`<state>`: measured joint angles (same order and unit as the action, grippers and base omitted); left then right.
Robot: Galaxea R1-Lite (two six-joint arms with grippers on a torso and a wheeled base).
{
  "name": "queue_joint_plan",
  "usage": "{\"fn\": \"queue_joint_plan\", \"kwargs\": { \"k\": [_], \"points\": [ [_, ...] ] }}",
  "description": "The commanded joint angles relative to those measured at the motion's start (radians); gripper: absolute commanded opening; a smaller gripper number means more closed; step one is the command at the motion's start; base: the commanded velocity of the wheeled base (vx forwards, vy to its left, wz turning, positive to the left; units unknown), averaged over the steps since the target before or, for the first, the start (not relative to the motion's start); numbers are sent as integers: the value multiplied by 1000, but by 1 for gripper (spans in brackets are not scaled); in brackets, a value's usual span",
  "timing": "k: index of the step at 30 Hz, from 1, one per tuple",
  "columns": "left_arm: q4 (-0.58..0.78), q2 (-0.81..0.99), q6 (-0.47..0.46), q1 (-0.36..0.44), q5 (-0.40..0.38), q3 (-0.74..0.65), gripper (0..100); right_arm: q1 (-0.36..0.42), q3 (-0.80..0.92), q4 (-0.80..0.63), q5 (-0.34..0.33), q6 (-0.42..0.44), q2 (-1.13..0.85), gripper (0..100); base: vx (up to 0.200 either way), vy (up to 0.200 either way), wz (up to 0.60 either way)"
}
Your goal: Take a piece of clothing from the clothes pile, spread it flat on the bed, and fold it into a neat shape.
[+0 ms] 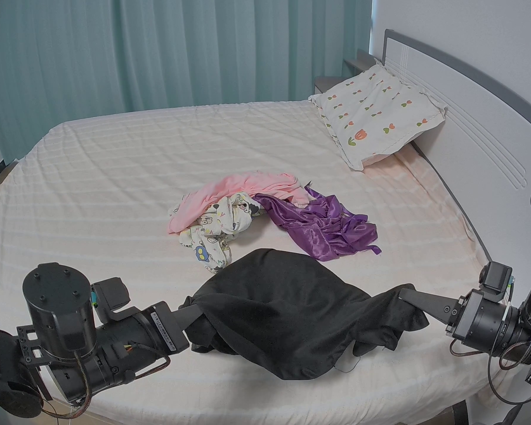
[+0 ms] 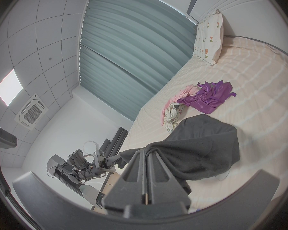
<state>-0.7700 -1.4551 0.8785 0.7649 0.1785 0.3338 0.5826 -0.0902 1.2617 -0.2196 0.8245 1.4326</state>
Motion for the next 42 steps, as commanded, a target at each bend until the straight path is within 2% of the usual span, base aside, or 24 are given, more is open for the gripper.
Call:
{"fn": "queue_joint_plan", "kwargs": {
  "k": [1, 5, 14, 42],
  "points": [
    [0, 1, 0, -1, -4, -10, 0, 0, -2, 2, 5, 1, 2, 0, 0, 0, 0],
    [0, 2, -1, -1, -1, -4, 0, 0, 0, 7, 28, -1, 3, 0, 0, 0, 0],
    [0, 22, 7, -7, 2, -2, 0, 0, 0, 1, 31, 1, 0, 0, 0, 0, 0],
    [5, 47, 5, -10, -4, -6, 0, 3, -13, 13, 80, -5, -21, 0, 0, 200, 0]
  ]
}}
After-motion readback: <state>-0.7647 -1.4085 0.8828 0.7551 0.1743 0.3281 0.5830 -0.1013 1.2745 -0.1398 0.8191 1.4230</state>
